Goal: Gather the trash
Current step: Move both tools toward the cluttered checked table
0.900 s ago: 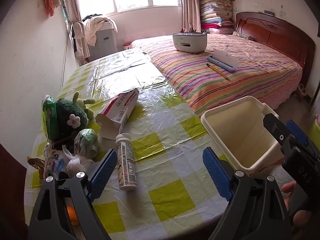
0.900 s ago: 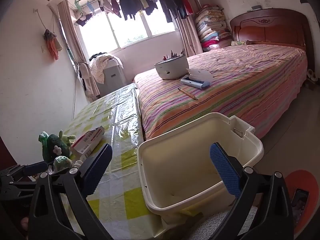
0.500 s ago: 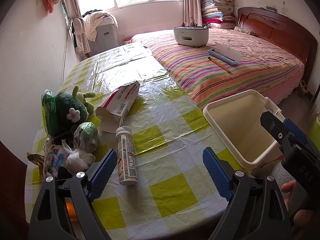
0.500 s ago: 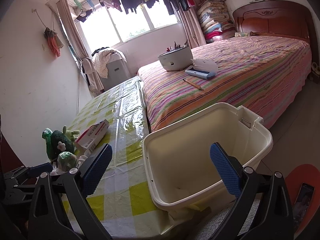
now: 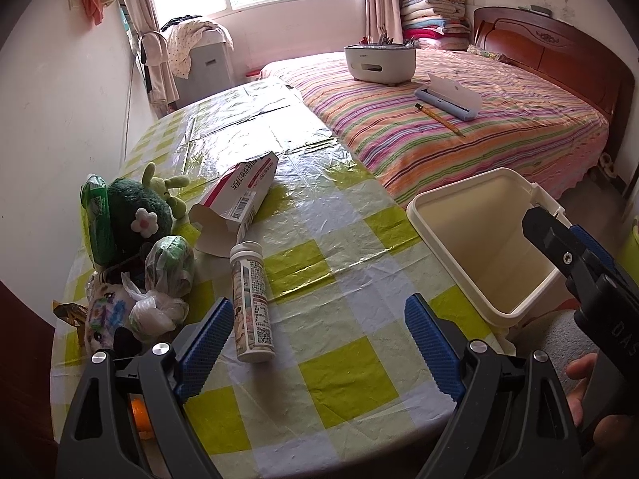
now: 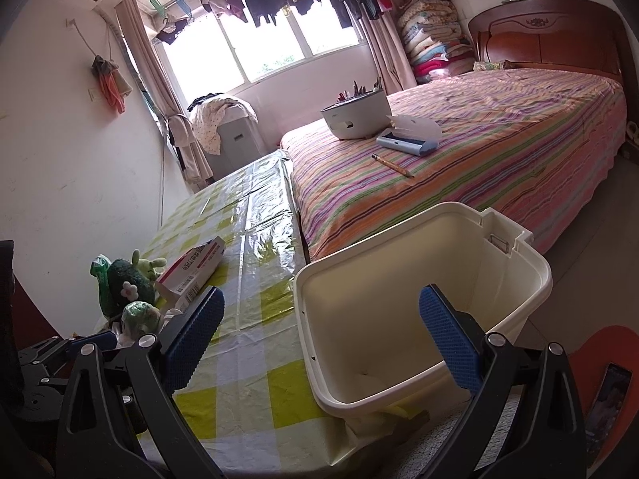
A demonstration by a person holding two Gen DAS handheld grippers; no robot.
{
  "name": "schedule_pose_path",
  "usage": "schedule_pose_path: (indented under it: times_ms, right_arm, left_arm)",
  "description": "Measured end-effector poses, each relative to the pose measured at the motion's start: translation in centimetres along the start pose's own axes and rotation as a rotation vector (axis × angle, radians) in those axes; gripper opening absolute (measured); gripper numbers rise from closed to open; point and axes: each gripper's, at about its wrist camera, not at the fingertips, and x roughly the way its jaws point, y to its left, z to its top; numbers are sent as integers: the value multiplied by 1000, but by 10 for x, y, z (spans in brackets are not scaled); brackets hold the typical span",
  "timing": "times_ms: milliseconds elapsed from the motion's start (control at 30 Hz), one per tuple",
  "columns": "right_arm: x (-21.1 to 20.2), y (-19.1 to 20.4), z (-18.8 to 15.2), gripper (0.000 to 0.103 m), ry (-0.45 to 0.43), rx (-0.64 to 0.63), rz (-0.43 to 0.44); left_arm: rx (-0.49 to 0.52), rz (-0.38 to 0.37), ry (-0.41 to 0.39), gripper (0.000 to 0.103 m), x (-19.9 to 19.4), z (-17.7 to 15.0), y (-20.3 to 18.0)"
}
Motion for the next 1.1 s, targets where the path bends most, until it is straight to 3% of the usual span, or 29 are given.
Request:
schedule_pose_path:
  times_ms: [300,500,1100]
  right_arm:
    - [2,3,-3,97,-24,-8,18]
    - [8,0,-5,97,31,9,10]
    - [13,2,-7,97,56,17,33]
  left_arm:
    - [-1,2,10,85,2,-3,2]
    - [3,3,20,85,3,-5,1]
    - [6,21,28,85,7,-8,-1]
